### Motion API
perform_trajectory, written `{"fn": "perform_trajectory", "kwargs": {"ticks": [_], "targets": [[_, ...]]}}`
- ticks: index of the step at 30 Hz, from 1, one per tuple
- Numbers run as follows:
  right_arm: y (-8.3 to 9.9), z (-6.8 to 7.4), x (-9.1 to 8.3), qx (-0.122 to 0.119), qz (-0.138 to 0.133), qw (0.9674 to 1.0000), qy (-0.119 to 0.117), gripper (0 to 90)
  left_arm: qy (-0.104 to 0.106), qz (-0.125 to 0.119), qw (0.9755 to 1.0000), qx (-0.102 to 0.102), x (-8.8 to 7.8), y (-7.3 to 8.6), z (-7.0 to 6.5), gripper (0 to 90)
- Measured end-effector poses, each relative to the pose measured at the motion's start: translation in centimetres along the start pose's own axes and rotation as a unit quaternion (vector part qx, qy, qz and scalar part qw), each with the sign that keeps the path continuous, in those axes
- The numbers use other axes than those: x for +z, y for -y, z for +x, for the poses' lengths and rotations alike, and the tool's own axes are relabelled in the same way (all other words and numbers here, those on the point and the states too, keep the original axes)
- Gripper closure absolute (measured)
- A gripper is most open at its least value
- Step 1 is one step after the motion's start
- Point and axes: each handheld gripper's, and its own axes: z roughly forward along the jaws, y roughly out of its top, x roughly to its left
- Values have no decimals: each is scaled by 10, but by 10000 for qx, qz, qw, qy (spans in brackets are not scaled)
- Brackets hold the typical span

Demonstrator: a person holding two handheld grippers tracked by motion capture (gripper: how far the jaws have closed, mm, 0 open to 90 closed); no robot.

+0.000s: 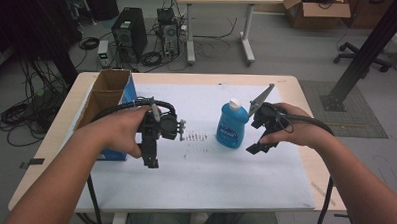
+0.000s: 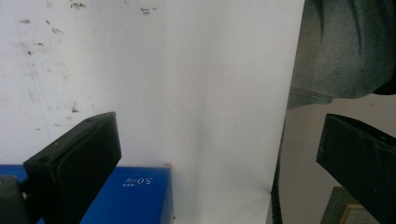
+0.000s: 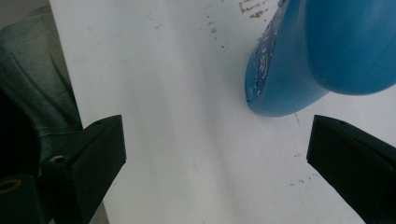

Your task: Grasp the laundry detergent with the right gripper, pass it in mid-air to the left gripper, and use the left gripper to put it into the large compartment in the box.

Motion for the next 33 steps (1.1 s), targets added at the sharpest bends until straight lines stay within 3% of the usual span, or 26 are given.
{"fn": "perform_trajectory", "kwargs": {"ticks": [12, 20, 33], "targets": [[20, -17, 15, 413, -353, 9985, 71, 47, 19, -112, 9999, 34, 4, -4, -2, 2], [26, -24, 24, 478, -623, 9969, 75, 47, -3, -53, 10000, 39, 6, -6, -3, 2], [33, -40, 49, 712, -1235, 9898, 69, 44, -24, 6, 10000, 44, 10, -9, -5, 2]]}}
